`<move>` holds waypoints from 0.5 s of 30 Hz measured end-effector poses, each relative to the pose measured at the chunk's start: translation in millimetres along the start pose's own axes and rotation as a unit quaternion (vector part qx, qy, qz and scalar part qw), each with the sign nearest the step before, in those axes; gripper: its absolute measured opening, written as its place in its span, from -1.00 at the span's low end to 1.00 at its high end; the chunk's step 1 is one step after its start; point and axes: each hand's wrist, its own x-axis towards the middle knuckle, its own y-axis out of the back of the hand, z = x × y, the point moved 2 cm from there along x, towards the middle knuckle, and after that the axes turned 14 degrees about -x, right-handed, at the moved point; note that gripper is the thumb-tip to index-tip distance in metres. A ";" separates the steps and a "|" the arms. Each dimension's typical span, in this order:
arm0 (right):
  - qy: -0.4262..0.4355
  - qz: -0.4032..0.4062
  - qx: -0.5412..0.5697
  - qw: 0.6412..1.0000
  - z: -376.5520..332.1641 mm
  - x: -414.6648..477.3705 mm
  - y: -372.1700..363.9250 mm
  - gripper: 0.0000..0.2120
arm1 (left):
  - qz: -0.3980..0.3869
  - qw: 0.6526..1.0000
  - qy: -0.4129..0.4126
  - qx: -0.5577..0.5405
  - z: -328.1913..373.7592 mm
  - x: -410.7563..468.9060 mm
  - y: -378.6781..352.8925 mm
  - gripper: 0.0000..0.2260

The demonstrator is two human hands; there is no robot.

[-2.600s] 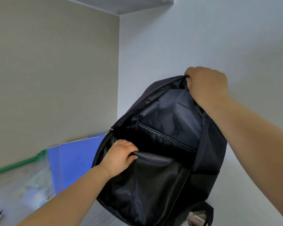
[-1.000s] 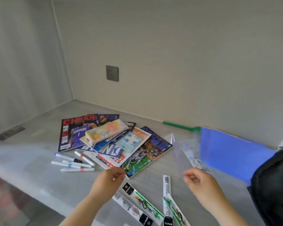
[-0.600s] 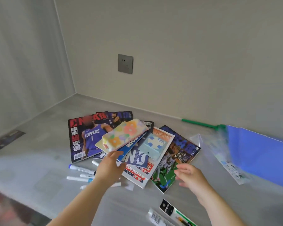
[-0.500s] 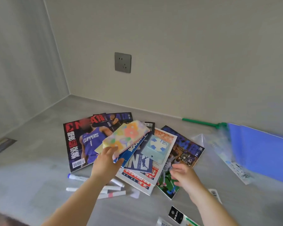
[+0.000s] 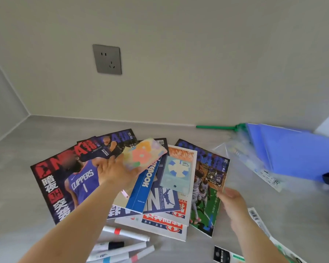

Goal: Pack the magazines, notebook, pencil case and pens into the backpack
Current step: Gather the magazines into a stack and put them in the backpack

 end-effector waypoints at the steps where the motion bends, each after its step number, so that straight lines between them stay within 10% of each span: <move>1: -0.015 -0.005 0.011 1.000 -0.9 2.8 -0.3 -0.66 | -0.015 1.000 0.018 -0.010 -2.8 2.9 1.1 -0.30; 5: -0.053 -0.032 0.023 0.998 -6.4 15.2 -1.3 -0.48 | -0.062 0.997 0.041 -0.004 -8.6 6.1 0.6 -0.31; 15: -0.086 -0.053 0.004 0.995 -16.4 41.5 -8.8 -0.84 | -0.081 0.994 0.076 -0.007 -6.9 8.6 -0.1 -0.32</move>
